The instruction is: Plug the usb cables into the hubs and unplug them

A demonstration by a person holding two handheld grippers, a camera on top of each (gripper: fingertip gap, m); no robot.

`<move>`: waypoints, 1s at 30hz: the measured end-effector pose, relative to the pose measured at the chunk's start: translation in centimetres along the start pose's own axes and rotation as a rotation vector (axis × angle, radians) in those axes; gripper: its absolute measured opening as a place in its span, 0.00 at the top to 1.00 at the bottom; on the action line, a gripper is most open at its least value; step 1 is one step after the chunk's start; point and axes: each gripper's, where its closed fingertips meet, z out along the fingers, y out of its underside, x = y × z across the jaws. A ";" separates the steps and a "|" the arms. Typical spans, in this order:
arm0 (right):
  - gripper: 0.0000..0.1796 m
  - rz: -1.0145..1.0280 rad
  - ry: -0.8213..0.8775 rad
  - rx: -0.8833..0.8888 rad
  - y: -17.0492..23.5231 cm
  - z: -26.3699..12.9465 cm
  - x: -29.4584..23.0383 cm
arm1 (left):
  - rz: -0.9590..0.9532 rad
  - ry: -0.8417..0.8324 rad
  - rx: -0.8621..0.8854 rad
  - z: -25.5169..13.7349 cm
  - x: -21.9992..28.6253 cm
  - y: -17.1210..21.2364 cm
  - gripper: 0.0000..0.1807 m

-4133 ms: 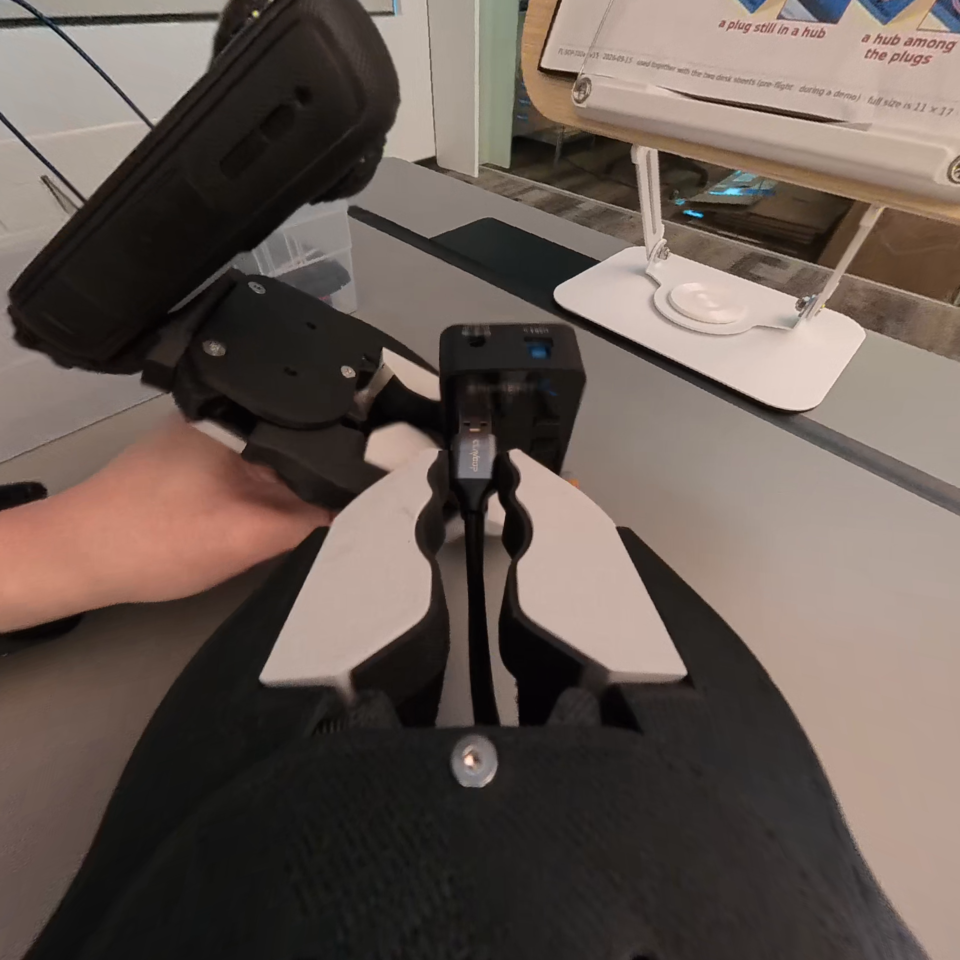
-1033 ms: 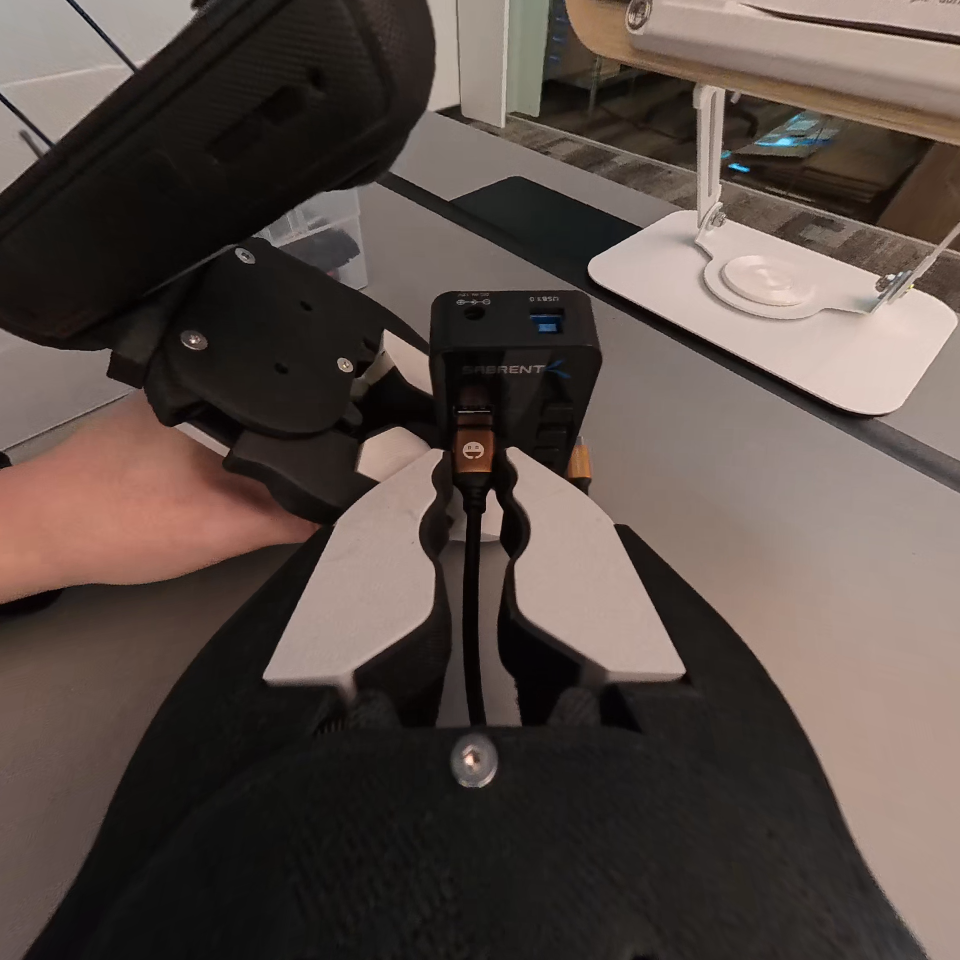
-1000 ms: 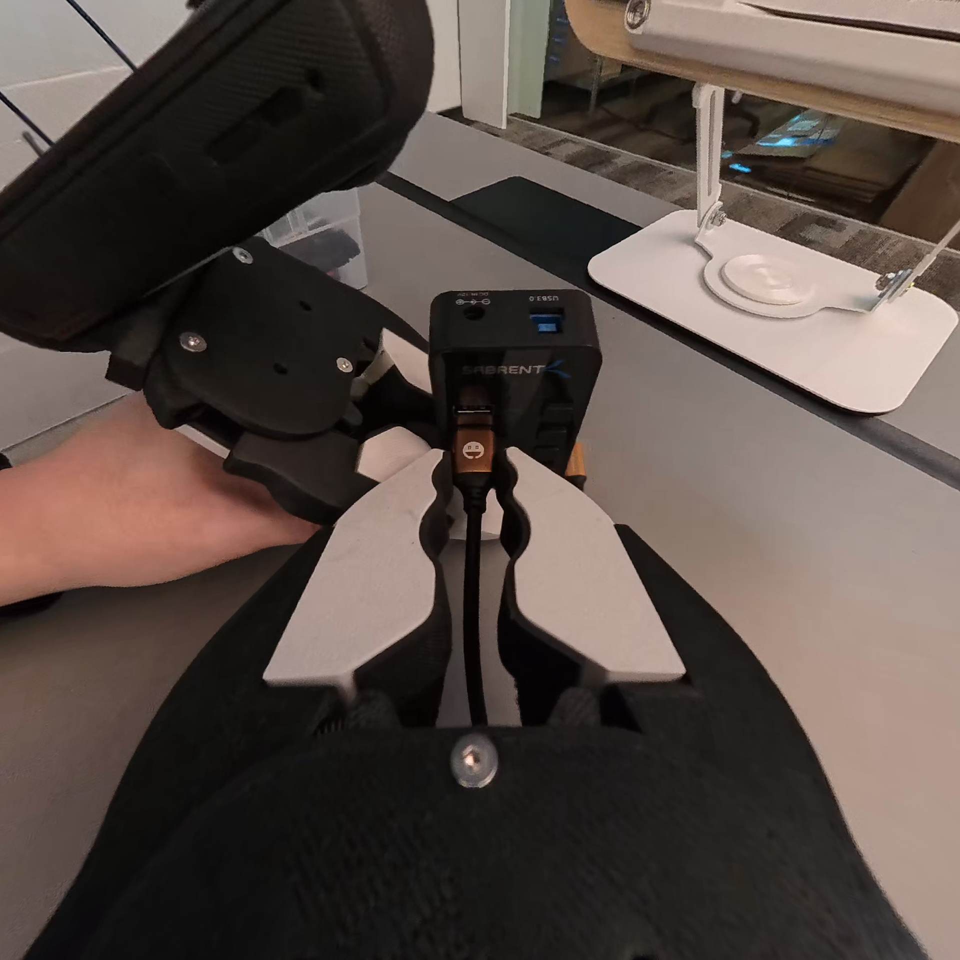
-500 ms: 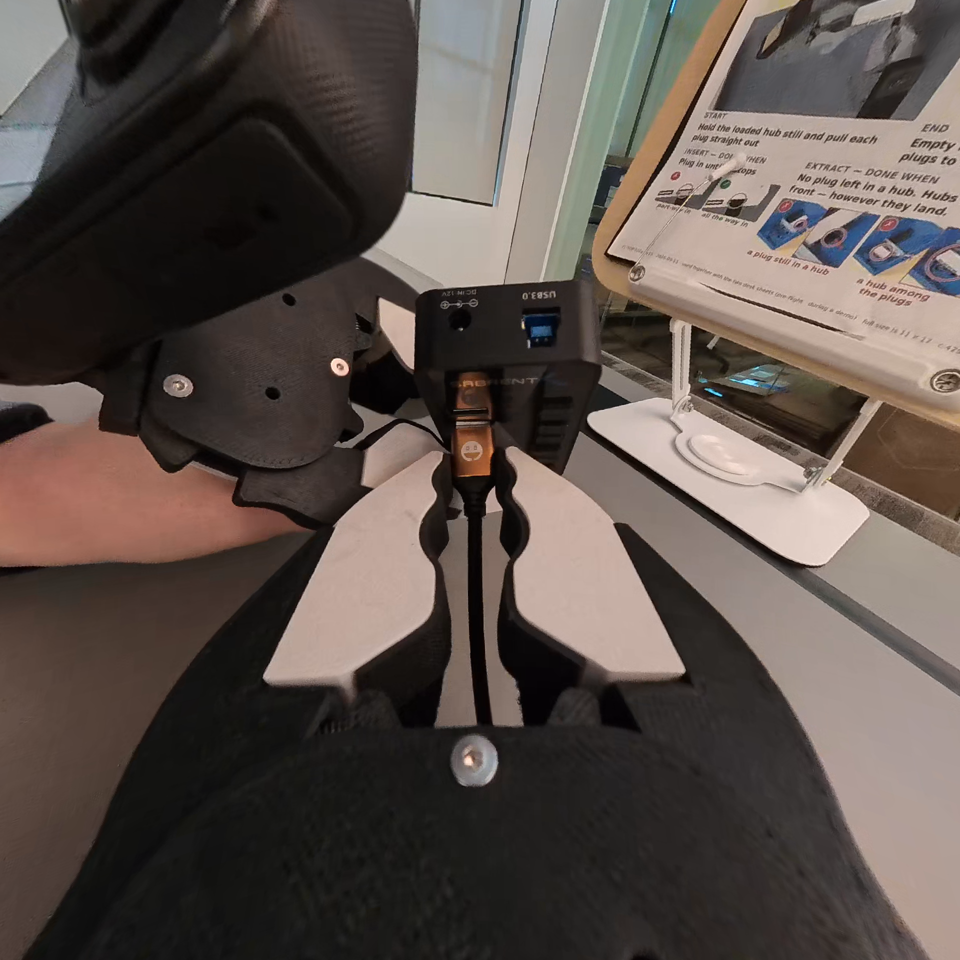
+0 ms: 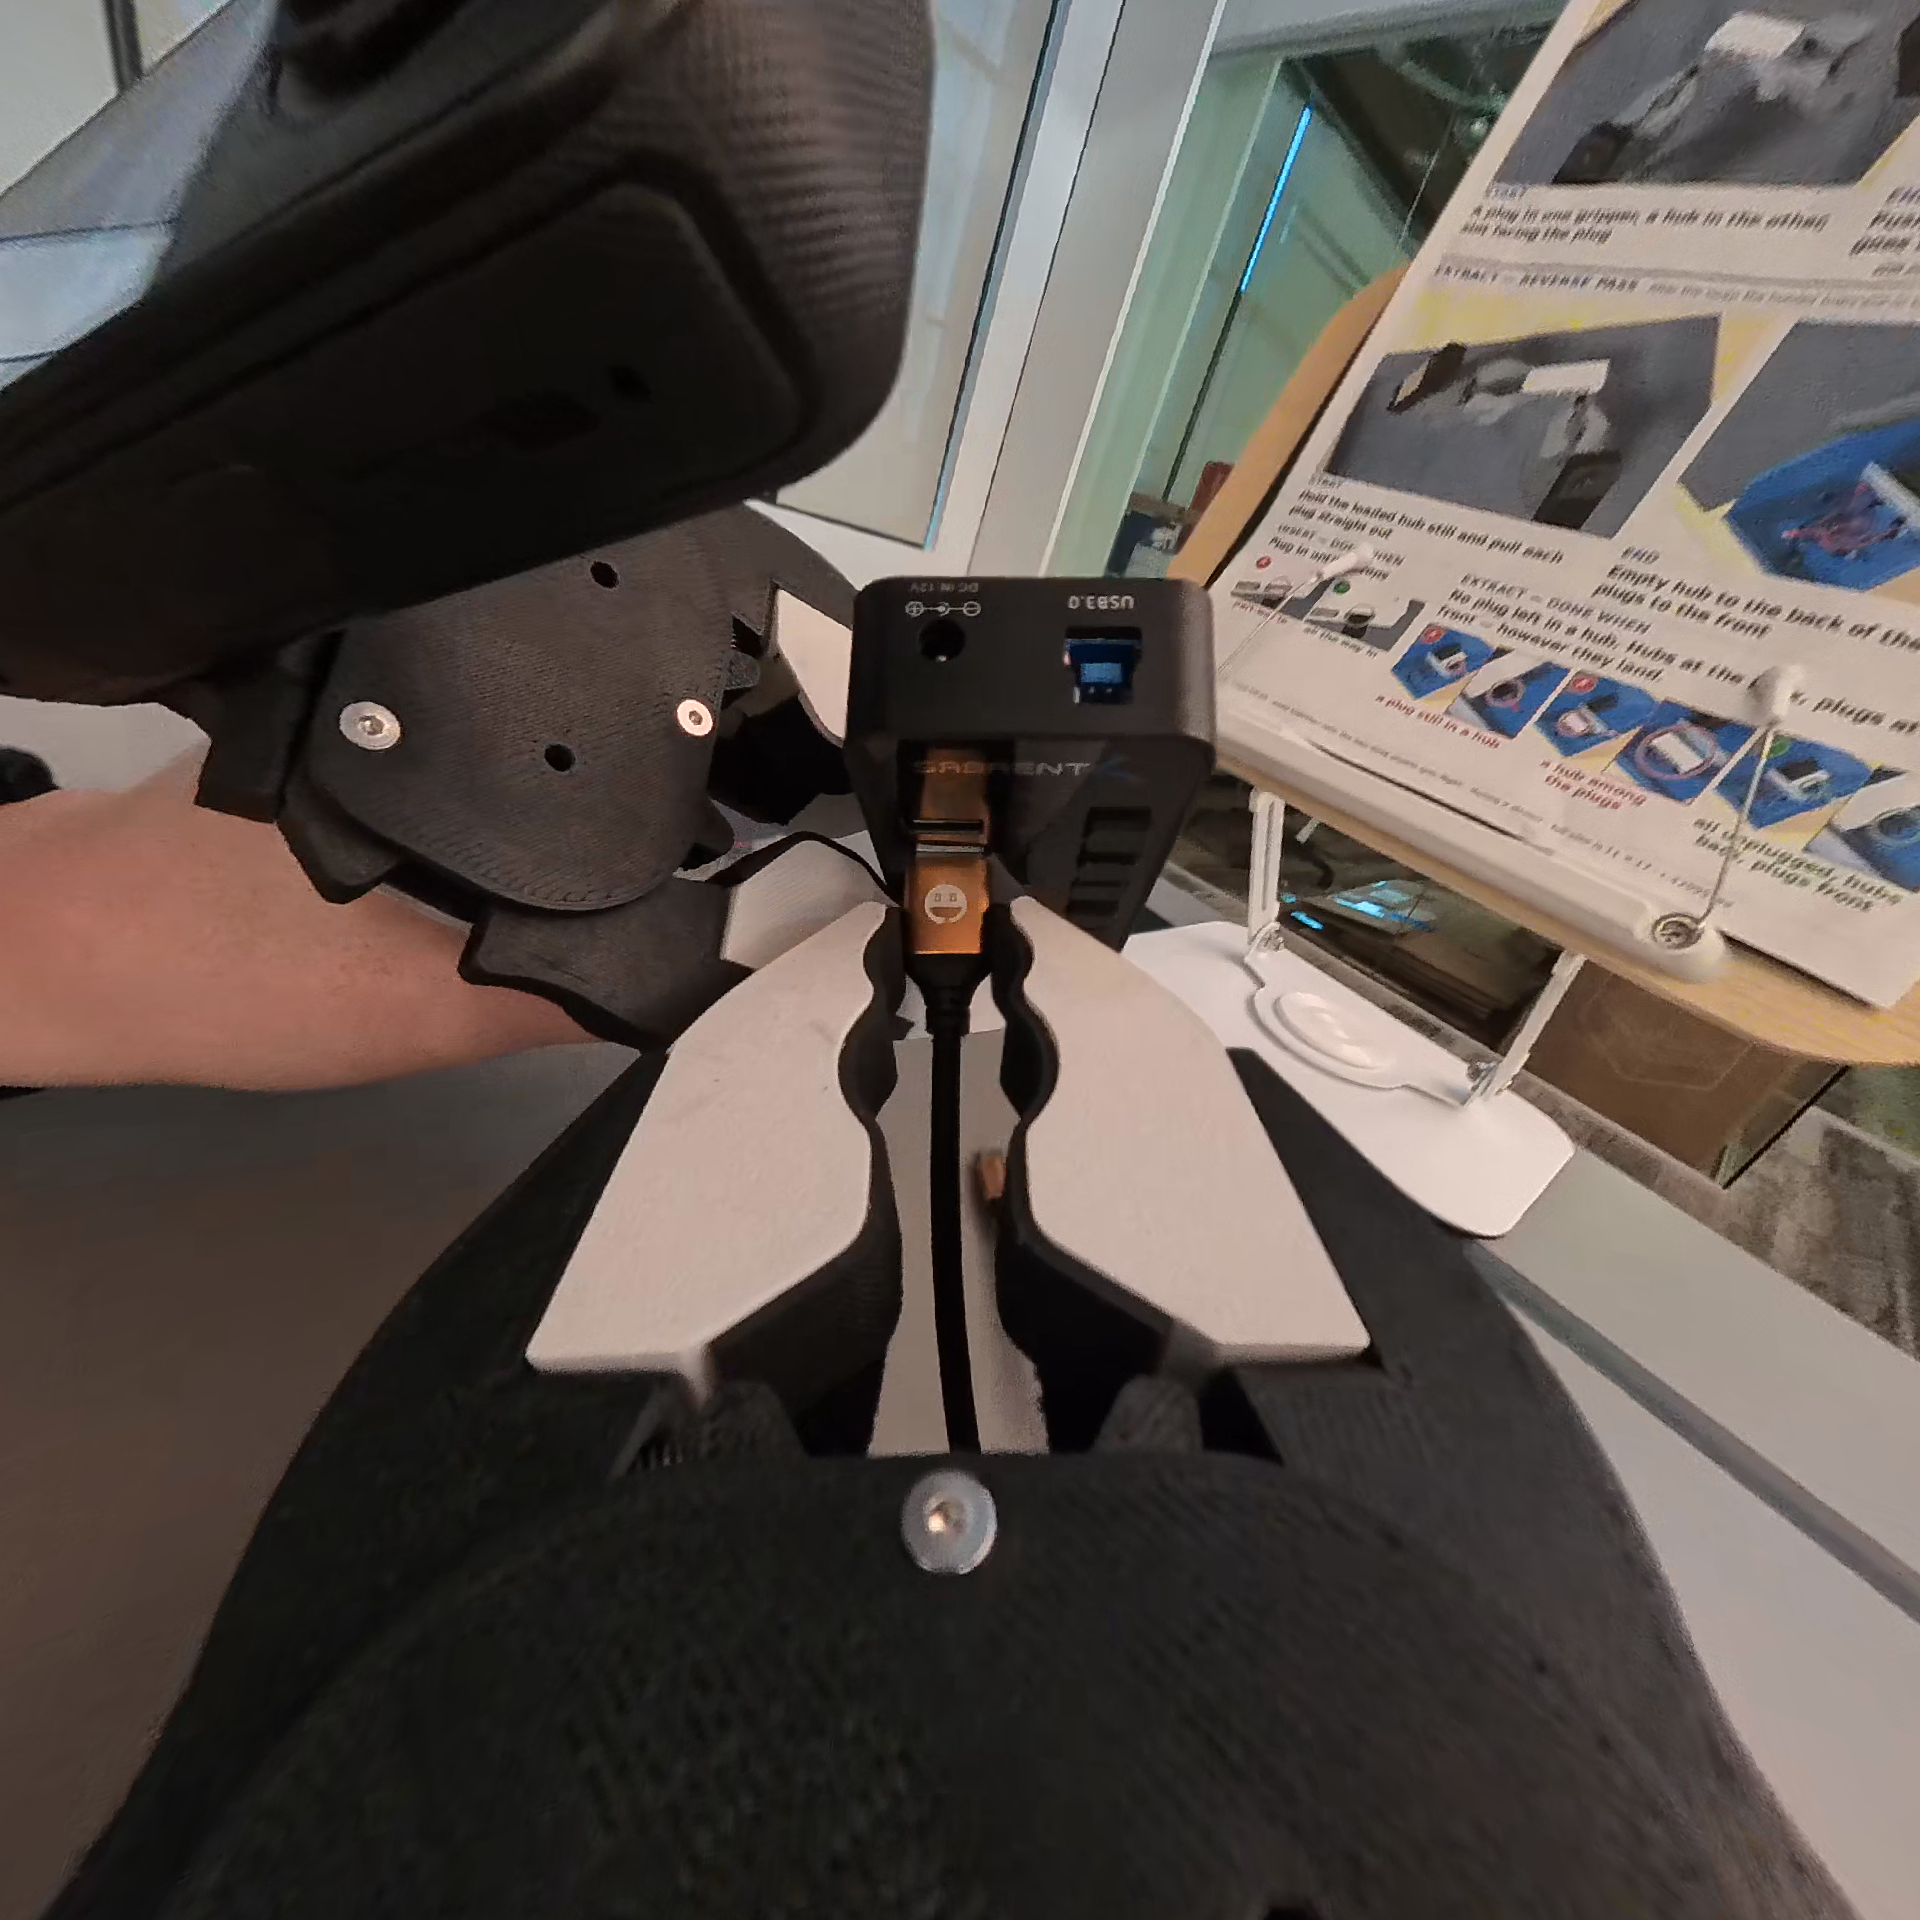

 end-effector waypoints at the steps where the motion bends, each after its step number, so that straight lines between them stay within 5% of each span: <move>1: 0.91 -0.006 0.005 0.012 -0.2 -0.1 0.0 | 0.005 -0.005 0.006 -0.1 -0.1 -0.2 0.84; 15: 0.91 -0.026 0.029 0.070 -1.3 -0.4 0.1 | 0.033 -0.015 0.022 -0.7 -0.5 -0.9 0.84; 22: 0.91 0.070 0.026 -0.223 1.4 0.9 0.3 | -0.420 0.517 -0.043 1.1 4.9 1.6 0.84; 30: 0.91 0.287 0.018 -0.424 5.2 1.5 -0.2 | -0.535 0.683 -0.159 2.1 7.9 4.2 0.84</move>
